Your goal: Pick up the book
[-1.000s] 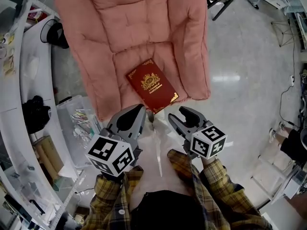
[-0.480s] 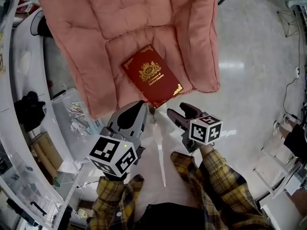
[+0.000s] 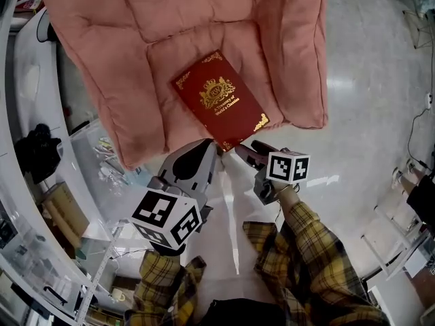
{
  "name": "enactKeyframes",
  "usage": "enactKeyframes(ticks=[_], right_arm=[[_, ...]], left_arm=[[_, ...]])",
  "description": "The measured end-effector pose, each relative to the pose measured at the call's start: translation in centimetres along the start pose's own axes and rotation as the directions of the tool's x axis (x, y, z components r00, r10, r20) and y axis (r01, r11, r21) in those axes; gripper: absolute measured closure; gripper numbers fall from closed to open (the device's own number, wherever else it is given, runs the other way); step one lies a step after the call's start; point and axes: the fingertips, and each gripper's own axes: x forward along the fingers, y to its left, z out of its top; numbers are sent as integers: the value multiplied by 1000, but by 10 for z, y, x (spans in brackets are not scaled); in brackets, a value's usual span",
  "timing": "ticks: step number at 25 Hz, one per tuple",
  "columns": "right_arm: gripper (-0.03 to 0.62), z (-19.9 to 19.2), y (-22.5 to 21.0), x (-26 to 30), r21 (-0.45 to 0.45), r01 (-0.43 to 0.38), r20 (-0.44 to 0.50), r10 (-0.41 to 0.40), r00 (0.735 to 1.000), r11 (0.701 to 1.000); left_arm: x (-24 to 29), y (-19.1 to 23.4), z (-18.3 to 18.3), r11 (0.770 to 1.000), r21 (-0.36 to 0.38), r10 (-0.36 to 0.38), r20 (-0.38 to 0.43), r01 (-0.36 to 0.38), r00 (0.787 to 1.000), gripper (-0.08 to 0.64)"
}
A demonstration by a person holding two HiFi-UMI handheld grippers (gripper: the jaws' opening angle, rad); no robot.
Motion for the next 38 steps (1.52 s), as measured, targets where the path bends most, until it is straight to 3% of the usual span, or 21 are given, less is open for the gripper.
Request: enactKeyframes(ticks=[4,13,17,22,29,38], right_arm=[[298,-5,-16,21,103,-10,-12,11,1000,995],[298,0,-25,47,207,-61,22,58,998,976],[298,5,-26,48,259,-120,61,108,992,958],[299,4,-16,37,221,-212,131,187,974,952],[299,9,-19,33,313,-309,183,262,947,898],[299,12,-35,52,451,-243,114,214,970,859]], left_arm=[[4,2,-8,1000,7,-16,-28,16,999,557],[4,13,-16,1000,4,-21,-44,21,999,557],[3,15,-17,1000,-2,-24,-49,24,999,557],[3,16,-29,1000,-5,-25,-56,25,998,557],[5,9,-32,999,-1,-35,-49,35,998,557],[8,13,-19,999,-8,-32,-54,32,998,557]])
